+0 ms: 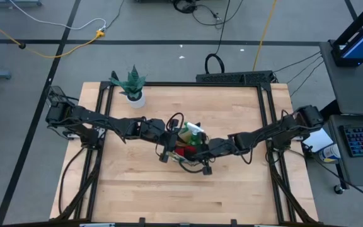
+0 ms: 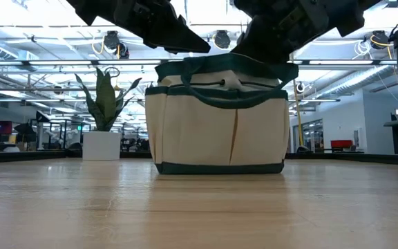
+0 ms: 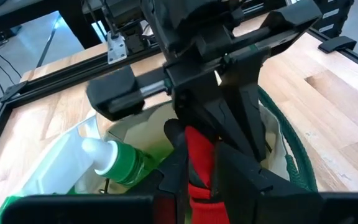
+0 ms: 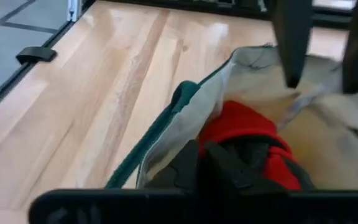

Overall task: Pick & Place Garden tools in Gardening bag
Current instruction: Put the red gloves into the gardening bag, then return to Home Position

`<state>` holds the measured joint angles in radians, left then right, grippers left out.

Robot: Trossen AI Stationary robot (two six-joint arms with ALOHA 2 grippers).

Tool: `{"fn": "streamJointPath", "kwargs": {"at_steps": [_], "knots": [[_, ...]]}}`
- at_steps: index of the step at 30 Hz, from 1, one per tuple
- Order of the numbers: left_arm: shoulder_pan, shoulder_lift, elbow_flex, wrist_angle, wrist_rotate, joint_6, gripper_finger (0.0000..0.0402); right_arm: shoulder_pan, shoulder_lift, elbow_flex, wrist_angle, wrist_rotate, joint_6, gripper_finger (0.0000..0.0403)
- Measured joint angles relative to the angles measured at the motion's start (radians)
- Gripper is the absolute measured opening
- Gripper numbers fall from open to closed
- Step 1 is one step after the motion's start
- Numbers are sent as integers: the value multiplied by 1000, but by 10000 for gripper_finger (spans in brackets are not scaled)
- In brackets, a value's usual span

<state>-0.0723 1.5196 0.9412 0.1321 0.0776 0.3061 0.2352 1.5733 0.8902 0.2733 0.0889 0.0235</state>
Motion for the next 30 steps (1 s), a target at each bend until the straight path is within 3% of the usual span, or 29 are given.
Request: {"fn": "streamJointPath", "kwargs": {"at_steps": [14, 20, 30], "knots": [[0, -6, 0, -5, -1, 0, 85, 10, -122, 0, -90, 41, -44, 106], [0, -49, -1, -36, -15, -3, 85, 28, -220, 0, -151, 41, -33, 106], [-16, -207, 1, -202, -139, -107, 85, 40, -358, -43, -144, 45, -8, 88]]}}
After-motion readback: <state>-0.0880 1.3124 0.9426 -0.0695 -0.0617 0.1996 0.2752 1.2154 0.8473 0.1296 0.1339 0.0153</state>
